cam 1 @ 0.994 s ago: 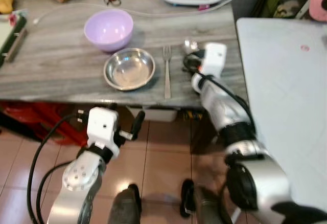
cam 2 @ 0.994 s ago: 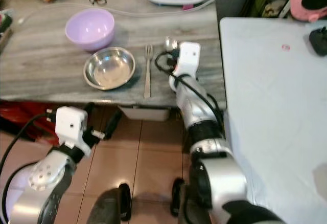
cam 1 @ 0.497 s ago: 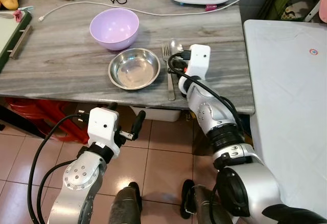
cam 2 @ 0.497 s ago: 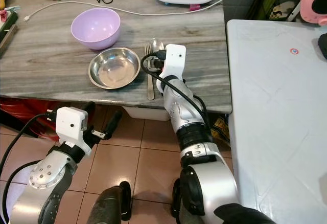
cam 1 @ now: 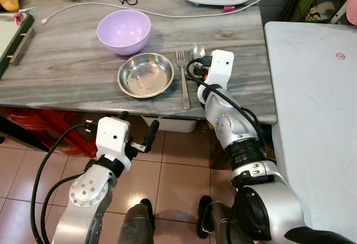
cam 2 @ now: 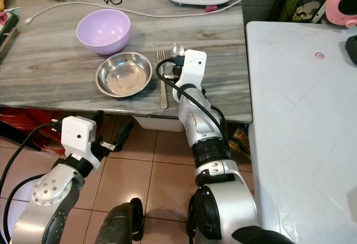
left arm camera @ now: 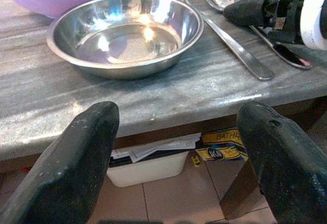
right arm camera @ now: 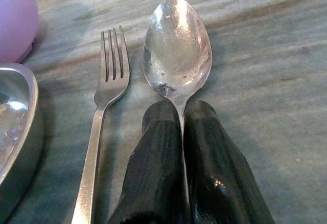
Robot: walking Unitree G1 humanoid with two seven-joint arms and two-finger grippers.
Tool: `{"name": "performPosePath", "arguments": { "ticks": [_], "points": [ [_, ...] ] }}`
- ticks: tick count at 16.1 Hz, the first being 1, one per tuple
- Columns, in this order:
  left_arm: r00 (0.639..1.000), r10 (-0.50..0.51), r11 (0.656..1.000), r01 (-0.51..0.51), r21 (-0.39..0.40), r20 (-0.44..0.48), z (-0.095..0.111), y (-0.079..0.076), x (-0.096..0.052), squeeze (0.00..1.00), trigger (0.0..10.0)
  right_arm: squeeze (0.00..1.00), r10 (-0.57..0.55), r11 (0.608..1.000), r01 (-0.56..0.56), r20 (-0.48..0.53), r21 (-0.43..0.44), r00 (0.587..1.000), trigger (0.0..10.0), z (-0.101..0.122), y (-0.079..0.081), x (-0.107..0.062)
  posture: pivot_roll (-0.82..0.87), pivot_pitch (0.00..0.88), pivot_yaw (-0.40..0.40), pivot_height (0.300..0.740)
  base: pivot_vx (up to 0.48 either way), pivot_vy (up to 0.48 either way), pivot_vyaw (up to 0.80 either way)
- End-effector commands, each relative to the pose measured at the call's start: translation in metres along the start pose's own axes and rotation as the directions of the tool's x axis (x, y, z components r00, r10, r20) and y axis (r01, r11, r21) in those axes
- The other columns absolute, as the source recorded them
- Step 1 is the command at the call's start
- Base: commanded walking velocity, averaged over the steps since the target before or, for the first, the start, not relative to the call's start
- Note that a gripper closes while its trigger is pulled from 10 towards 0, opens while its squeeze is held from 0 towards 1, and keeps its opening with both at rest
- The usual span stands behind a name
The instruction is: Setting the table
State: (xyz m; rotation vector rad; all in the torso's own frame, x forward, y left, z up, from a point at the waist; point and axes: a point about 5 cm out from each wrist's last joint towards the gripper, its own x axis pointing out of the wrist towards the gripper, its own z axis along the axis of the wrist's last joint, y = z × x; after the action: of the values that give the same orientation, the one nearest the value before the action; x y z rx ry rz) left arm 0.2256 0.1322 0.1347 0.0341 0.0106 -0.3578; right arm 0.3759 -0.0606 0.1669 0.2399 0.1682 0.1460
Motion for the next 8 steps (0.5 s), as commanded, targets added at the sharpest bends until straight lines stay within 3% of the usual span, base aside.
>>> {"name": "performPosePath", "arguments": {
  "ticks": [1, 2, 8],
  "points": [
    [1.0, 0.005, 1.0, -0.005, -0.001, -0.021, -0.0039, 0.0003, -0.0013, 0.0, 10.0, 0.85, -0.011, 0.998, 0.019, -0.108, 0.066, 0.994, 9.0, -0.0277, 0.0039, -0.0042, 0.1, 0.214, 0.051, 0.74, 0.0, 0.0, 0.0],
    [1.0, 0.005, 1.0, -0.005, -0.001, -0.021, -0.0039, 0.0003, -0.001, 0.0, 10.0, 1.0, -0.012, 0.997, 0.02, -0.108, 0.075, 0.994, 10.0, -0.0271, 0.0057, -0.0042, 0.1, 0.213, 0.05, 0.74, 0.0, 0.0, 0.0],
    [1.0, 0.007, 1.0, -0.007, 0.0, -0.015, -0.0032, 0.0007, 0.0003, 0.0, 10.0, 1.0, -0.05, 0.996, 0.056, -0.091, 0.068, 0.995, 10.0, -0.0232, 0.0029, -0.0073, 0.1, 0.205, 0.048, 0.74, 0.0, 0.0, 0.0]
  ]
}}
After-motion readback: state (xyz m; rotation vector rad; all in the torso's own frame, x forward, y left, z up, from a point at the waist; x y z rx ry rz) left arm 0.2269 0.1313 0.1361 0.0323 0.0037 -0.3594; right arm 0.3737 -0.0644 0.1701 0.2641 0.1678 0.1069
